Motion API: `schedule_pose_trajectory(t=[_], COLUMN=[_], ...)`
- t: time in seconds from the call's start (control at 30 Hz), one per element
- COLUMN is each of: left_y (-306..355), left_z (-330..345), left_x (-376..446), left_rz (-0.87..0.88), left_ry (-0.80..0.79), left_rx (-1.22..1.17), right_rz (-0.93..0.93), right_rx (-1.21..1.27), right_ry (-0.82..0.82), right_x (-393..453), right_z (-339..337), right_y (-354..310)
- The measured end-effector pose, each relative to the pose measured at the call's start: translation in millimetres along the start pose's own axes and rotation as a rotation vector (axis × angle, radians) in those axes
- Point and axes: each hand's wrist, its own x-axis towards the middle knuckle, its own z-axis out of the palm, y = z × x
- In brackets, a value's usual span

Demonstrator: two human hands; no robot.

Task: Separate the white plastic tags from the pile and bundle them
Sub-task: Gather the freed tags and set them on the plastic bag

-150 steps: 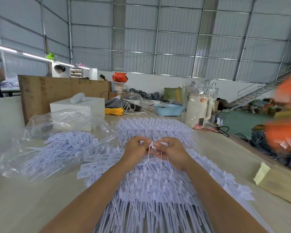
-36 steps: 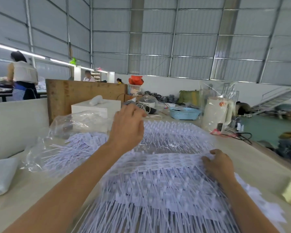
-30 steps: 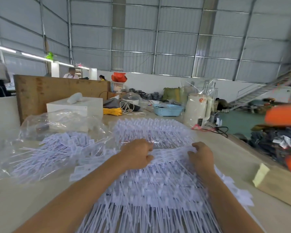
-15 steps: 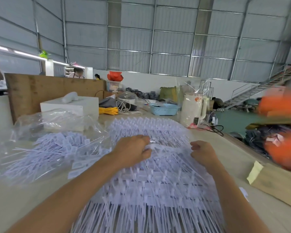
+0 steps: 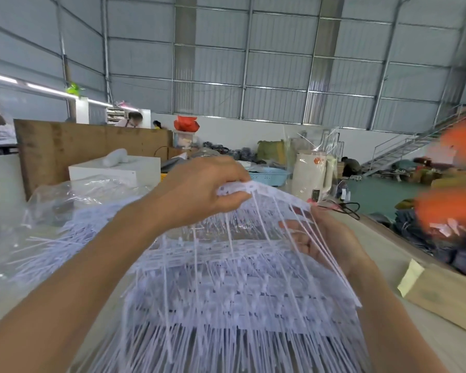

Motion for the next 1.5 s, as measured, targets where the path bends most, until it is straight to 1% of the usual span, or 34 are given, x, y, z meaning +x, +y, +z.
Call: schedule_pose_trajectory(t=[0.03, 0.07, 0.13, 0.17, 0.27, 0.3, 0.33, 0.4, 0.47, 0.57, 0.63, 0.7, 0.8, 0.9, 1.07, 1.13, 1.2, 1.3, 1.33, 1.37, 1.43, 1.47, 1.5], left_y=[-4, -8, -15, -19, -29, -31, -31, -26, -13, 7, 15, 17, 15, 16, 21, 22, 21, 19, 18, 17, 16, 16, 15], left_z=[-1, 0, 12, 21, 50, 60, 70, 92, 116, 148, 160, 166, 168, 169, 170, 171, 170, 167, 166, 165, 162, 160, 159], left_x=[-1, -4, -11, -16, -27, -29, -28, -22, -11, 5, 12, 14, 14, 12, 7, 5, 6, 8, 8, 8, 6, 4, 3], left_rz=[-0.028, -0.080, -0.197, -0.238, -0.310, -0.322, -0.329, -0.343, -0.373, -0.477, -0.582, -0.659, -0.680, -0.662, -0.608, -0.618, -0.643, -0.679, -0.689, -0.701, -0.723, -0.724, -0.719], left_ry=[-0.044, -0.121, -0.315, -0.413, -0.698, -0.762, -0.778, -0.677, -0.561, -0.544, -0.545, -0.531, -0.500, -0.466, -0.397, -0.342, -0.307, -0.304, -0.316, -0.338, -0.378, -0.376, -0.362], left_rx=[0.003, 0.008, 0.026, 0.030, 0.041, 0.053, 0.051, -0.041, -0.169, -0.322, -0.479, -0.579, -0.580, -0.518, -0.365, -0.383, -0.442, -0.579, -0.624, -0.684, -0.790, -0.801, -0.807], right_rz=[-0.047, -0.097, -0.119, -0.086, 0.080, 0.121, 0.151, 0.175, 0.153, 0.106, 0.094, 0.087, 0.078, 0.039, -0.076, -0.148, -0.219, -0.268, -0.285, -0.307, -0.369, -0.406, -0.445], right_rx=[0.014, 0.003, -0.037, -0.085, -0.345, -0.402, -0.437, -0.478, -0.501, -0.519, -0.529, -0.555, -0.630, -0.742, -0.985, -0.989, -0.933, -0.851, -0.866, -0.898, -0.950, -0.917, -0.821], right_ry=[-0.007, -0.015, -0.024, -0.004, 0.080, 0.098, 0.109, 0.101, 0.093, 0.089, 0.086, 0.082, 0.029, -0.020, -0.053, -0.031, -0.008, -0.016, 0.010, 0.070, 0.275, 0.382, 0.464], right_x=[-1, -3, -3, -4, -2, -1, 0, 1, 1, -1, -2, -2, -4, -3, 4, 4, 4, 4, 3, 3, 1, 0, -2], right_z=[-2, -5, -11, -13, -17, -18, -19, -18, -17, -14, -11, -10, -8, -7, -3, -4, -4, -1, -1, -3, -14, -19, -22], right_y=[-1, -1, 0, 2, 11, 14, 16, 18, 17, 16, 16, 17, 18, 20, 19, 19, 19, 19, 19, 20, 17, 13, 9])
